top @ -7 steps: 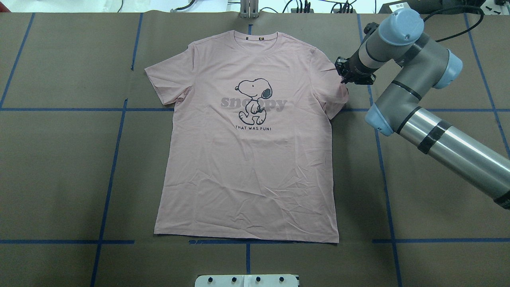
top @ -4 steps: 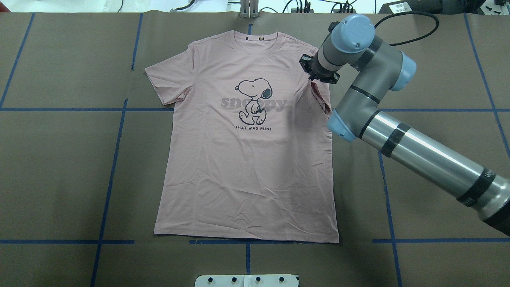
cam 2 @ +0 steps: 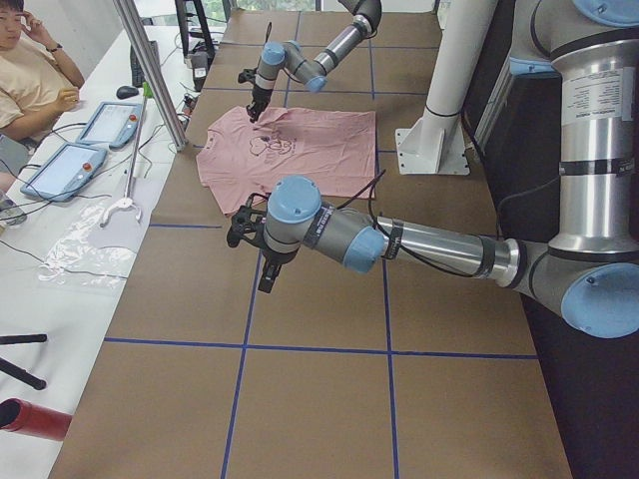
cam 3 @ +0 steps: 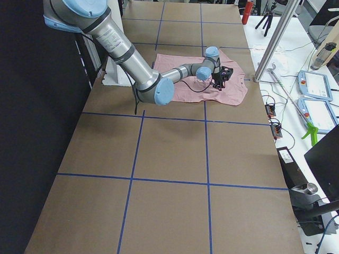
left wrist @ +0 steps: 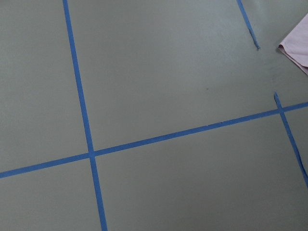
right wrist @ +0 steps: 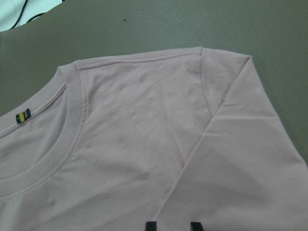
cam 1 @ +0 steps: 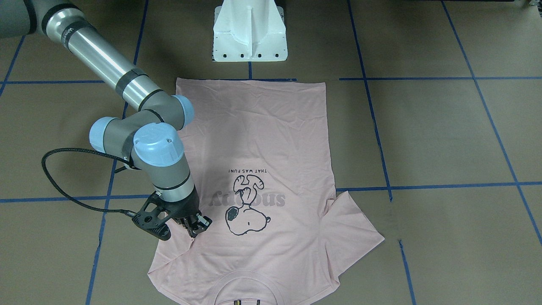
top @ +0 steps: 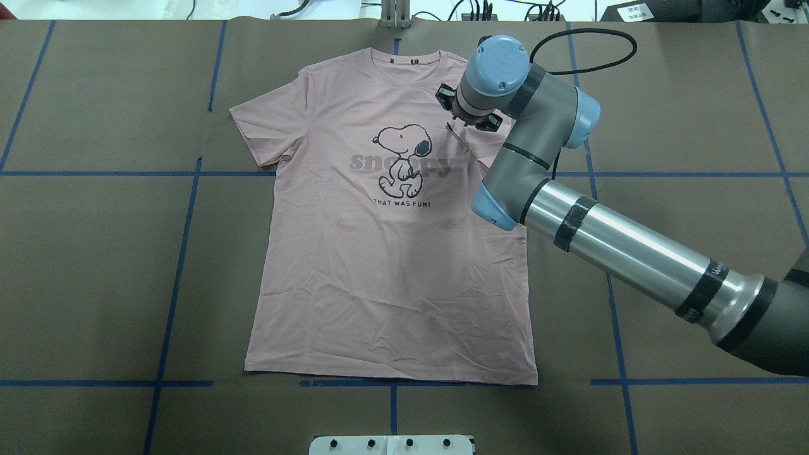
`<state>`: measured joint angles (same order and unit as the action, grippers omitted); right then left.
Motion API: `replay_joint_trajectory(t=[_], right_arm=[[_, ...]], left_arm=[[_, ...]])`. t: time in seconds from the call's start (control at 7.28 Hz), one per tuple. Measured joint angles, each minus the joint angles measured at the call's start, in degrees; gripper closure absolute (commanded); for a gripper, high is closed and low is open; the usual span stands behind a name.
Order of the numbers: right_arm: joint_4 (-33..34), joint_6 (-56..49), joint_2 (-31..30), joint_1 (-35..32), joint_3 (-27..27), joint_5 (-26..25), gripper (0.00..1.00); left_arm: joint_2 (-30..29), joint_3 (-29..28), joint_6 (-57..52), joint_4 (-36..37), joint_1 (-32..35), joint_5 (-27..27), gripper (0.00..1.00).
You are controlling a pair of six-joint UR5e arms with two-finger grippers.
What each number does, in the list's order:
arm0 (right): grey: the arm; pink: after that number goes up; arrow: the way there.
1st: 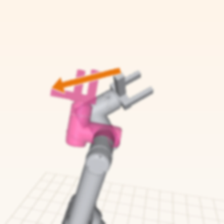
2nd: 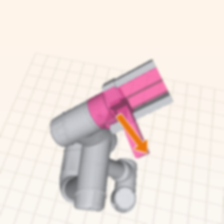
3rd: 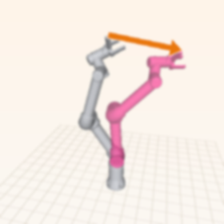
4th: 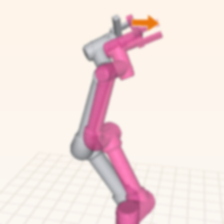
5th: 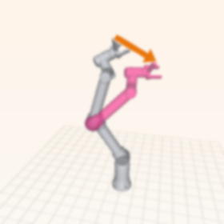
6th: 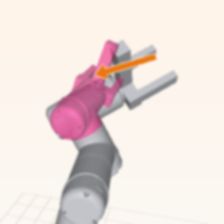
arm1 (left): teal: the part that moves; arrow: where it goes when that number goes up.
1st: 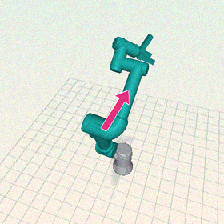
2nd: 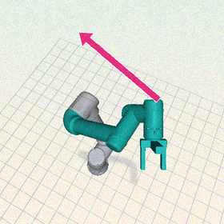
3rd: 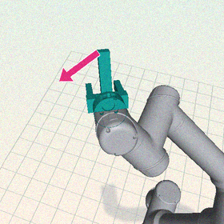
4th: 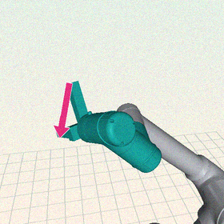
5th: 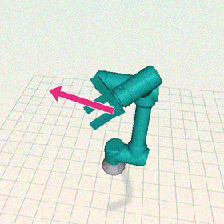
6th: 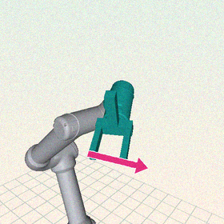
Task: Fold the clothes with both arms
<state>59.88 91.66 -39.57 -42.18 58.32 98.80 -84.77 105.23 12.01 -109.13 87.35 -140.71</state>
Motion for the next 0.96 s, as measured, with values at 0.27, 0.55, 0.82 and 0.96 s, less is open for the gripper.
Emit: replay_joint_trajectory(t=[0.27, 0.55, 0.82, 0.96], right_arm=[[0.1, 0.0, -3.0, 0.3, 5.4, -0.2, 0.00], [0.3, 0.1, -11.5, -0.1, 18.4, 1.0, 0.00], [0.5, 0.4, -18.8, -0.4, 29.7, 2.5, 0.00], [0.5, 0.3, -21.8, -0.5, 33.7, 3.3, 0.00]], left_arm=[[-3.0, -0.9, 7.9, -3.5, -4.7, 0.1, 0.00], [-13.3, -6.0, 19.7, -4.2, -11.9, 1.3, 0.00], [-26.4, -16.3, 31.9, -4.9, -21.6, 8.2, 0.06], [-32.1, -22.7, 36.8, -6.7, -25.7, 12.7, 0.09]])
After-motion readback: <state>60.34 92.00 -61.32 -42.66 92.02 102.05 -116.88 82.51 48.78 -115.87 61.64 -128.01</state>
